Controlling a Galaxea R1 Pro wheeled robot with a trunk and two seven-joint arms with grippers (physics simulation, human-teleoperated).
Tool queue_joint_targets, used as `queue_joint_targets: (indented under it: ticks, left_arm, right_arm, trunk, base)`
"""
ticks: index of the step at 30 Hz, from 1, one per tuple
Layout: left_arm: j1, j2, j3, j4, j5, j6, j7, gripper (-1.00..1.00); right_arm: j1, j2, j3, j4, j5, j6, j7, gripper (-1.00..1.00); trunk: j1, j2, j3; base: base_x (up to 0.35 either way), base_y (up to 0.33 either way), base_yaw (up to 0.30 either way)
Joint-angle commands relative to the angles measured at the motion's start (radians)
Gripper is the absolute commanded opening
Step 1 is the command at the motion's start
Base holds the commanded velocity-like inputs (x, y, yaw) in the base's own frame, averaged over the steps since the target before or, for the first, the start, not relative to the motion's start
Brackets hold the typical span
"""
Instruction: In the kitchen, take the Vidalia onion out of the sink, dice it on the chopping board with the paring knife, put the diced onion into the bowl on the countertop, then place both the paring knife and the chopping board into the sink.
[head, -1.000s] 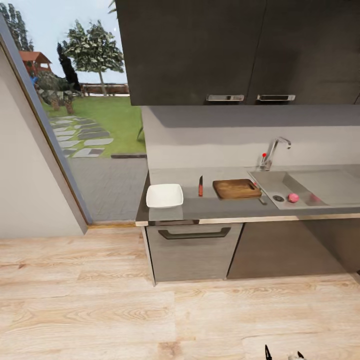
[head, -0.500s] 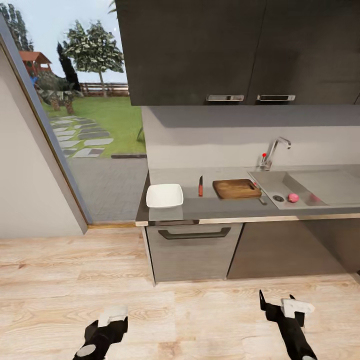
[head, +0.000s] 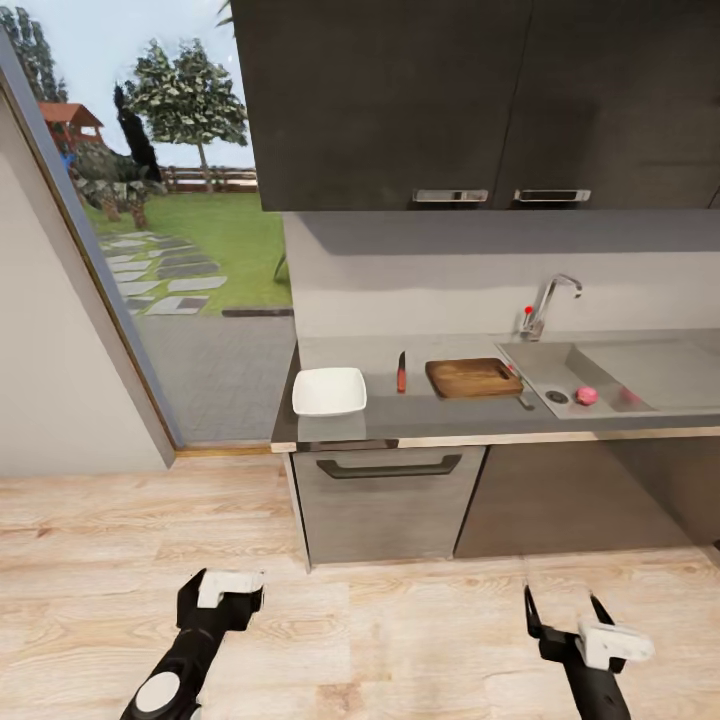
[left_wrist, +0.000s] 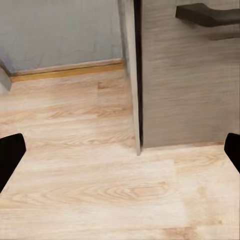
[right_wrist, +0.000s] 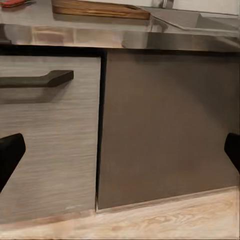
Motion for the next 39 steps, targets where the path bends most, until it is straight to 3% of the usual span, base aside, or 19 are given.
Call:
queue_joint_targets:
  ticks: [1,3,4,5,7,8,11,16,18,20,23,25,30,39]
  left_arm:
    - [0.003,0.027,-0.003,-0.001,0.007,0.001,0.007,1.00]
    - [0.009,0.060,-0.004,0.001,0.018,-0.004,0.007,1.00]
    - [0.017,0.096,-0.004,0.005,0.048,-0.032,0.008,1.00]
    - [0.022,0.110,-0.004,0.014,0.070,-0.062,0.008,1.00]
    - [0.028,0.123,-0.005,0.049,0.098,-0.116,0.008,1.00]
    - [0.032,0.129,-0.005,0.102,0.113,-0.176,0.008,1.00]
    - [0.035,0.133,-0.010,0.183,0.125,-0.270,0.009,1.00]
    - [0.037,0.116,-0.017,0.268,0.142,-0.322,0.009,1.00]
    - [0.037,0.088,-0.015,0.317,0.145,-0.322,0.009,1.00]
    - [0.037,0.053,-0.010,0.358,0.145,-0.304,0.009,1.00]
    - [0.037,0.030,-0.010,0.367,0.145,-0.285,0.009,1.00]
    - [0.037,0.020,-0.012,0.371,0.144,-0.281,0.009,1.00]
    - [0.037,0.003,-0.016,0.388,0.144,-0.286,0.008,1.00]
    - [0.037,0.000,-0.017,0.415,0.144,-0.290,0.010,1.00]
  right_arm:
    - [0.008,0.000,0.002,0.025,-0.008,-0.032,0.001,1.00]
    - [0.015,0.001,0.002,0.065,-0.008,-0.076,0.001,1.00]
    - [0.019,0.001,0.002,0.117,-0.009,-0.134,0.000,1.00]
    - [0.020,0.002,0.002,0.135,-0.009,-0.151,0.000,1.00]
    - [0.021,0.002,0.002,0.152,-0.009,-0.165,0.000,1.00]
    - [0.022,0.001,0.002,0.161,-0.009,-0.172,0.000,1.00]
    - [0.022,0.003,0.003,0.197,-0.010,-0.177,0.002,1.00]
    - [0.022,0.006,0.006,0.305,-0.011,-0.180,0.007,1.00]
    - [0.022,0.007,0.009,0.400,-0.011,-0.181,0.016,1.00]
    - [0.022,0.014,0.014,0.591,-0.013,-0.188,0.050,1.00]
    - [0.022,0.029,0.015,0.770,-0.013,-0.210,0.092,1.00]
    - [0.022,0.037,0.015,0.828,-0.012,-0.234,0.105,1.00]
    - [0.022,0.048,0.012,0.884,-0.016,-0.286,0.117,1.00]
    - [0.022,0.062,0.011,0.895,-0.014,-0.305,0.119,1.00]
  trunk:
    - [0.001,-0.002,-0.001]
    - [0.001,-0.002,-0.001]
    - [0.001,-0.002,-0.001]
    - [0.001,-0.002,-0.001]
    - [0.001,-0.002,-0.001]
    - [0.001,-0.002,-0.001]
    - [0.001,-0.002,-0.001]
    - [0.001,-0.002,-0.001]
    - [0.001,-0.002,-0.001]
    - [0.001,-0.002,-0.001]
    - [0.001,-0.002,-0.001]
    - [0.001,-0.002,-0.001]
    - [0.001,-0.002,-0.001]
    - [0.001,-0.002,-0.001]
  base:
    - [0.000,0.000,0.000]
    - [0.000,0.000,0.000]
    - [0.000,0.000,0.000]
    - [0.000,0.000,0.000]
    - [0.000,0.000,0.000]
    - [0.000,0.000,0.000]
    - [0.000,0.000,0.000]
    - [0.000,0.000,0.000]
    - [0.000,0.000,0.000]
    - [0.000,0.000,0.000]
    - [0.000,0.000,0.000]
    - [0.000,0.000,0.000]
    - [0.000,0.000,0.000]
    - [0.000,-0.089,0.000]
